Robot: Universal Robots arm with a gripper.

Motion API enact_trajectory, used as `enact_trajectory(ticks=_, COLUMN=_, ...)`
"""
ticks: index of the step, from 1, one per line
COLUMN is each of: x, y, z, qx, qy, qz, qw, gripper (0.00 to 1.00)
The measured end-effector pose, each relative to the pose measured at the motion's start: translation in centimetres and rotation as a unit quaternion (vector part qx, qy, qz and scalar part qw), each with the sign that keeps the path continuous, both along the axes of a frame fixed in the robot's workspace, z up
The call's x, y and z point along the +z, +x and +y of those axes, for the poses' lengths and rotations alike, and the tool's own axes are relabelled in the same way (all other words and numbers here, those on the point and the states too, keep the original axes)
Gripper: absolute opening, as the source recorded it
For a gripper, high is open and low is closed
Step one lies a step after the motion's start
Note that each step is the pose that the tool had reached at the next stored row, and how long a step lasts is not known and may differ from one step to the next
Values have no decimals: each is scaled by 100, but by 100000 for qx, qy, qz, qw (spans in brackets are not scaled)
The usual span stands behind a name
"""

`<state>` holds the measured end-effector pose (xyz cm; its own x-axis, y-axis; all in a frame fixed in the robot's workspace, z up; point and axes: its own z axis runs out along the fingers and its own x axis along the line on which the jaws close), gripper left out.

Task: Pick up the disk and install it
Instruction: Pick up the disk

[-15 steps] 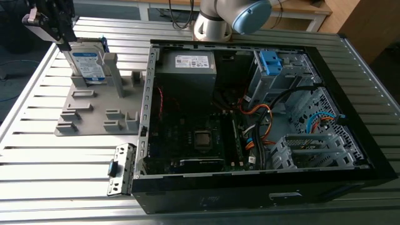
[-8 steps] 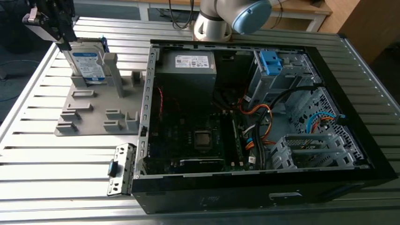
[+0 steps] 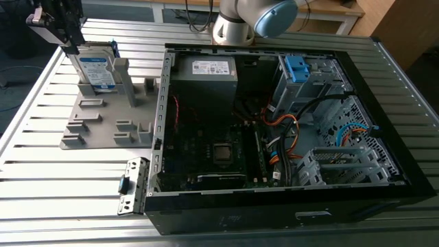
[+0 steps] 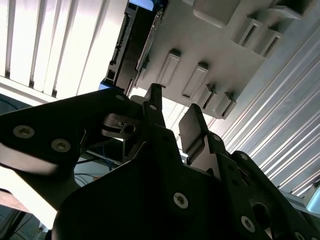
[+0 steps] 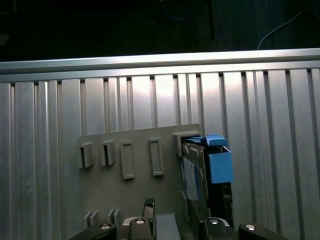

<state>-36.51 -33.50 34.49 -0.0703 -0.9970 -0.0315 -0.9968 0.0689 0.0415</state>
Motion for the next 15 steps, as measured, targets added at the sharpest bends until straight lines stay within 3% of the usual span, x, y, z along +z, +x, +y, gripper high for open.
enact_trajectory(ticks=15, x=-11, y=0, z=44, qx=-2, qy=0, qz=0, qw=100000, gripper=41)
